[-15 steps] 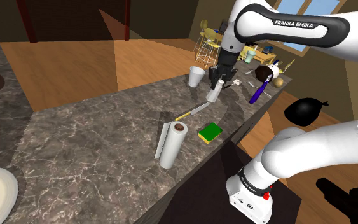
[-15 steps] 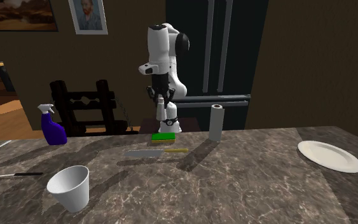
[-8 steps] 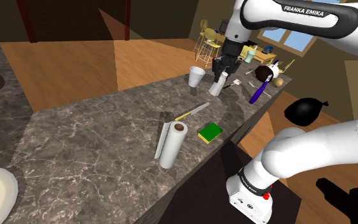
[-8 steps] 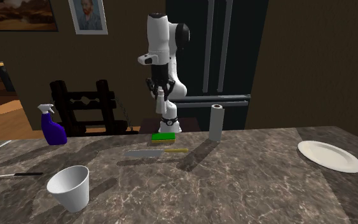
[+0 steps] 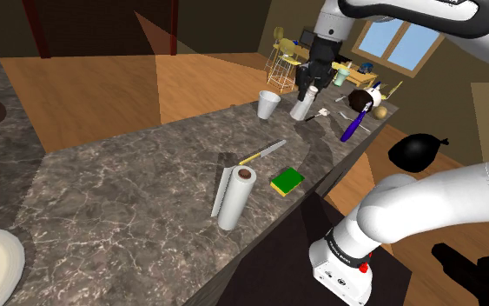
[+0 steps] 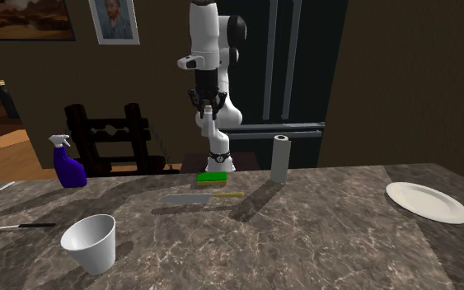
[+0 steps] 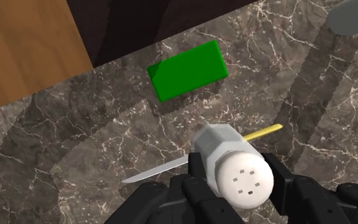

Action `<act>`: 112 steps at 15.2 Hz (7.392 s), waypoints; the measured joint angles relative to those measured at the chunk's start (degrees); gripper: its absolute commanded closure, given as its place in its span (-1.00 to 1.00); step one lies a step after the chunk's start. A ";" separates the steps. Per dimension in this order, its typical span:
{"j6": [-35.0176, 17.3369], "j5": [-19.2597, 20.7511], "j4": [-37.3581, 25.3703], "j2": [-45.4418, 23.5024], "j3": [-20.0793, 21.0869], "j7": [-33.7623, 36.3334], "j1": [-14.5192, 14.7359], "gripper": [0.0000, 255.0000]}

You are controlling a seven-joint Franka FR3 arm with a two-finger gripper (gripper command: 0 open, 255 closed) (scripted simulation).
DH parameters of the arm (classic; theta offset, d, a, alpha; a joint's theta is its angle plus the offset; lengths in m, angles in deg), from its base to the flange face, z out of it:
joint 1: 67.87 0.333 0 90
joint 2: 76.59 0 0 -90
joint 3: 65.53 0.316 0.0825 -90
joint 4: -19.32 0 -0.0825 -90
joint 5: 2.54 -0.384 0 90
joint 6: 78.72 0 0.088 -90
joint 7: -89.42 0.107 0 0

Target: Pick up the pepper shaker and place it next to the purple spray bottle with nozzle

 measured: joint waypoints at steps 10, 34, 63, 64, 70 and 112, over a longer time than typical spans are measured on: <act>7.29 -0.05 -9.72 -2.42 0.02 -0.23 0.02 1.00; 5.70 10.70 -21.12 -11.86 -26.34 -34.87 -8.24 1.00; -2.90 -5.69 -40.22 -43.13 -44.86 -65.66 -21.15 1.00; -3.69 -5.63 -39.37 -43.04 -44.82 -65.53 -21.00 1.00; -8.56 -4.76 -33.56 -41.80 -44.69 -64.81 -20.04 1.00; -36.56 -10.64 -10.68 -48.87 -41.97 -67.03 -21.21 1.00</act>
